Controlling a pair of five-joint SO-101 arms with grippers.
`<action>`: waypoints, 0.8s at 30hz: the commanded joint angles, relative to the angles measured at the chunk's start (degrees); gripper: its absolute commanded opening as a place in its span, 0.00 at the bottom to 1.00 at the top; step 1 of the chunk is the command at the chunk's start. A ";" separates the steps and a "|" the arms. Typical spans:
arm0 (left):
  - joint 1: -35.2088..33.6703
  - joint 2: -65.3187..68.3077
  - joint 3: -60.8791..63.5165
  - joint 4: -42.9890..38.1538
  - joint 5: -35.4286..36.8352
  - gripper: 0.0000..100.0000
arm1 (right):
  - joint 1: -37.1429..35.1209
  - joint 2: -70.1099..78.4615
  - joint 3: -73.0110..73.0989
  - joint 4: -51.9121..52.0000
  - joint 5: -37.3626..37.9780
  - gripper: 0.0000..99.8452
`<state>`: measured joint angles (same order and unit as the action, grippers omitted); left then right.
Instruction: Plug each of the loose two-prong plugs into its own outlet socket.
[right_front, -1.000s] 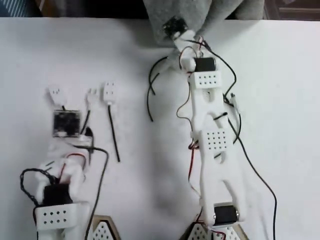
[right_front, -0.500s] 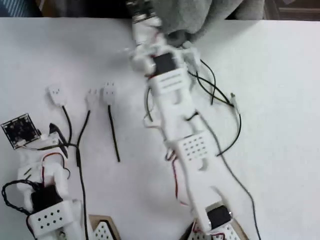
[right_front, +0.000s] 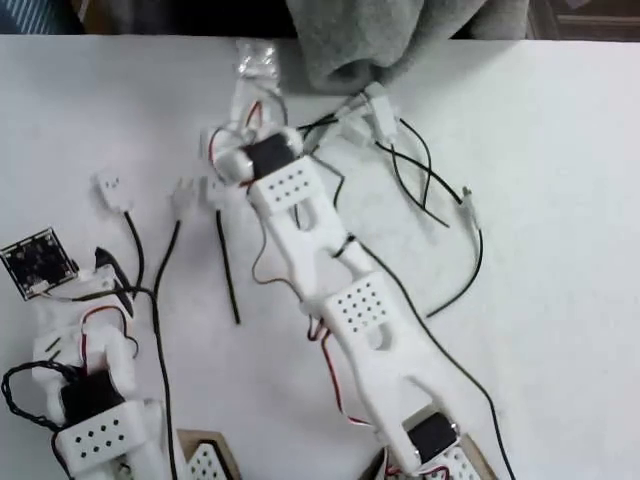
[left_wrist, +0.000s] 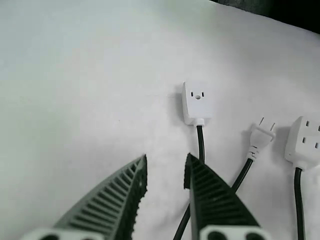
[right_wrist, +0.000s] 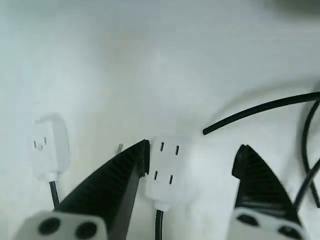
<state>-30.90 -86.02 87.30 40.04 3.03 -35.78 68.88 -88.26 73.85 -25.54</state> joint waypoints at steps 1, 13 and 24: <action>-0.48 -0.22 -1.32 -1.14 0.53 0.14 | -2.59 2.07 -0.35 -2.86 4.40 0.27; -0.40 -0.22 -1.32 -0.97 0.53 0.14 | -3.47 9.80 -0.26 -8.31 4.75 0.27; -0.31 -0.22 -1.32 -0.79 0.53 0.14 | -1.01 10.33 0.26 -4.53 5.19 0.05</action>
<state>-30.90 -86.02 87.30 40.04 3.03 -38.68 79.69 -87.74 66.73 -21.14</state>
